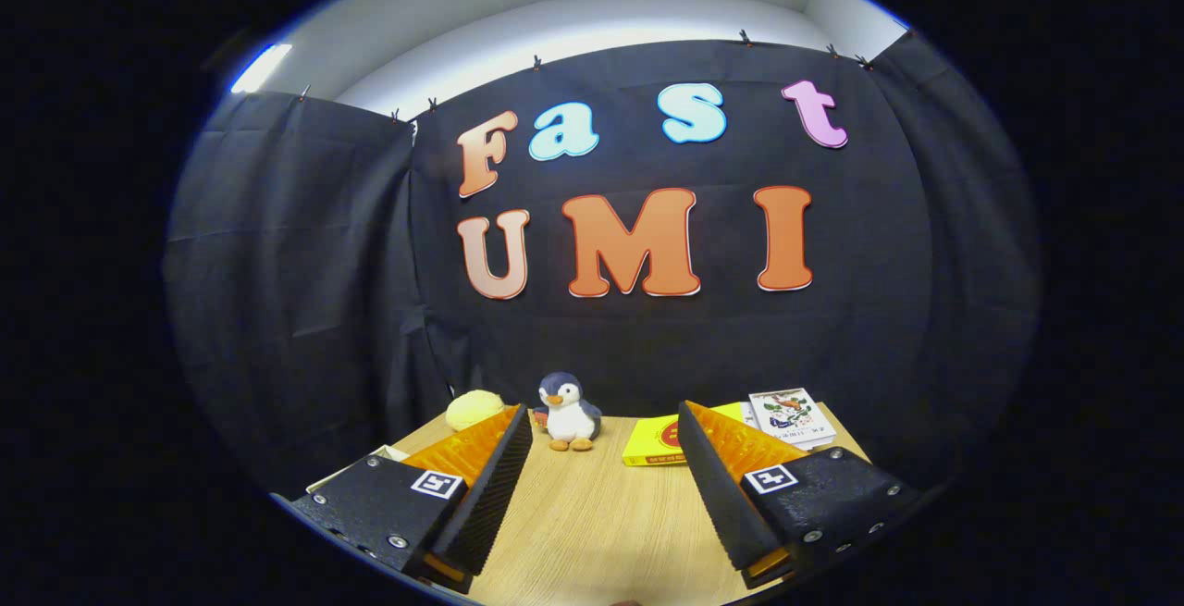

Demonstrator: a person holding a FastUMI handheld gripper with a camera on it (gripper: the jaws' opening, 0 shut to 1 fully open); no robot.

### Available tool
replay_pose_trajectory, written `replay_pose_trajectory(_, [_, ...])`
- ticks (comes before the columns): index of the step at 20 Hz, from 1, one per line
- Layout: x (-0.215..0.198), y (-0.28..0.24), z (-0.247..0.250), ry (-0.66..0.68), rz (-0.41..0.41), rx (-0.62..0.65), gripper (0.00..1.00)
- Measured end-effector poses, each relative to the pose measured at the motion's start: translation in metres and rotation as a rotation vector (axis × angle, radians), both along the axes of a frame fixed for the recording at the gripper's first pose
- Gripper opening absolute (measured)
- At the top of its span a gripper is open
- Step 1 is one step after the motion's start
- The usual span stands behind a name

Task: Open the storage box then place both shoes into the box .Put the left shoe in first, then the right shoe, with the right side of both shoes facing outward in a uniform manner.

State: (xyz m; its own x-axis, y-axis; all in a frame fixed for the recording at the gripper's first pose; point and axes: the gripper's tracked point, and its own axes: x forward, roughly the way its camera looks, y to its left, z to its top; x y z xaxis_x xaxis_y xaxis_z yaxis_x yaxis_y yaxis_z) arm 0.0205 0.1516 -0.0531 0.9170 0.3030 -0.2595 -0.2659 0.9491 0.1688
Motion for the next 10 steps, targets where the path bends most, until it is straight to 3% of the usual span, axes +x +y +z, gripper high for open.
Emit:
replay_pose_trajectory(4, [0.006, -0.025, 0.023, -0.092, -0.023, 0.018, 0.95])
replay_pose_trajectory(10, [0.005, -0.033, 0.016, -0.088, -0.029, 0.017, 0.95])
